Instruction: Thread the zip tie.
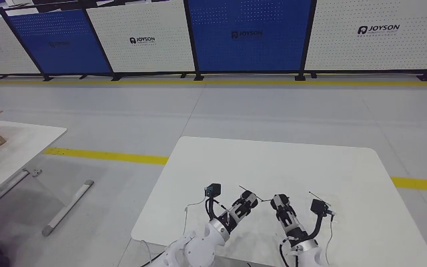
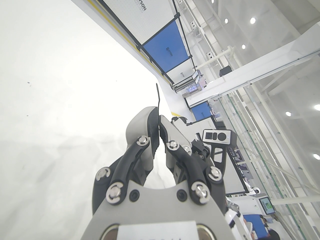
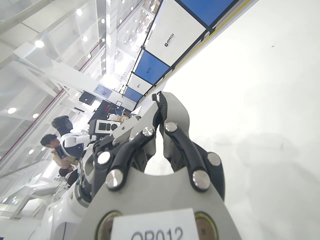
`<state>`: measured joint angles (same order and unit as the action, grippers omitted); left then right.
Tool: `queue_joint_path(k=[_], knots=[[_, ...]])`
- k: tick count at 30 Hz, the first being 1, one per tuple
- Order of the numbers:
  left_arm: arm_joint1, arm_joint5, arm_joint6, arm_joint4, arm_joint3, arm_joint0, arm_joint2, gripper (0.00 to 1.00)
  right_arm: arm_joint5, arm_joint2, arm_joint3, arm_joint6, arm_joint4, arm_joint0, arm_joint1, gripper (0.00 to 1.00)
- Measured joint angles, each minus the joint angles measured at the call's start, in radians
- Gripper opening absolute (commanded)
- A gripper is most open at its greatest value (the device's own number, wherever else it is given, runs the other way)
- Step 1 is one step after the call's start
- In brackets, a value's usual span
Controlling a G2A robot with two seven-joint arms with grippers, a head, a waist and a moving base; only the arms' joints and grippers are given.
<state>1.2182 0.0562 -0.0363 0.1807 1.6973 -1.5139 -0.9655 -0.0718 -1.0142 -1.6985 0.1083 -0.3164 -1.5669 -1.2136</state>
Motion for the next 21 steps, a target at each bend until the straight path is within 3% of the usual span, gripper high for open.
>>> queue_joint_path(k=[21], knots=[[0.0,0.0,0.0,0.0,0.0,0.0,0.0,0.0,-0.037,-0.047,-0.027,0.017,-0.016,-0.052,-0.009,0.0]])
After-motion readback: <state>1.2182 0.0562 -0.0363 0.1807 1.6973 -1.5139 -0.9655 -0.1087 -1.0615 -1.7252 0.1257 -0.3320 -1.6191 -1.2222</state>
